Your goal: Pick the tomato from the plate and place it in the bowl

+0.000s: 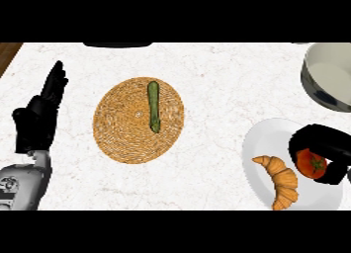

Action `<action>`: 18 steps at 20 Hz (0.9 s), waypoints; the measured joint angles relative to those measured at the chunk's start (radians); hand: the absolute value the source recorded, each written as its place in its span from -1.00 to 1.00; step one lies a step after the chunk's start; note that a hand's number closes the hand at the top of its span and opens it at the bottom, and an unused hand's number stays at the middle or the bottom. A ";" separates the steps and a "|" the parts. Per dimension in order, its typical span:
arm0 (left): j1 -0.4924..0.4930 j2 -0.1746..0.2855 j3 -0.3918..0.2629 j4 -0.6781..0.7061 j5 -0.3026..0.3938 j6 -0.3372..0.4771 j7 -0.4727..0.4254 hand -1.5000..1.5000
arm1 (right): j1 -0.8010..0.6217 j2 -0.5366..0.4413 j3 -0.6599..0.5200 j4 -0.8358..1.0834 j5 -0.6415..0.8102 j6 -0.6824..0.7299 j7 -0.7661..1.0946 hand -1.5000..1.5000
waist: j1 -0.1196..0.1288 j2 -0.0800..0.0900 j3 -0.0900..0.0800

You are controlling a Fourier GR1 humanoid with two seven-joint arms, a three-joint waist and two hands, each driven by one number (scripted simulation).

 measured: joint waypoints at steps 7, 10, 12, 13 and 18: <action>0.047 -0.022 0.004 -0.031 -0.017 -0.009 -0.017 0.00 | 0.027 0.009 -0.040 -0.004 0.004 -0.025 -0.060 1.00 | -0.002 -0.001 -0.001; 0.050 -0.014 0.010 -0.048 -0.016 -0.015 -0.002 0.00 | 0.008 0.091 -0.044 -0.053 0.006 0.037 0.116 1.00 | -0.005 -0.005 -0.005; 0.055 -0.015 0.006 -0.048 -0.016 -0.019 -0.002 0.00 | -0.016 0.160 -0.064 -0.054 0.006 0.076 0.274 1.00 | -0.002 -0.008 -0.011; 0.054 -0.014 0.007 -0.046 -0.017 -0.019 -0.002 0.00 | -0.024 0.195 -0.075 -0.051 0.008 0.087 0.351 1.00 | -0.002 -0.009 -0.015; 0.040 -0.012 0.010 -0.035 -0.019 -0.019 0.004 0.00 | -0.093 0.421 -0.128 -0.084 -0.006 0.099 0.720 1.00 | -0.004 -0.012 -0.014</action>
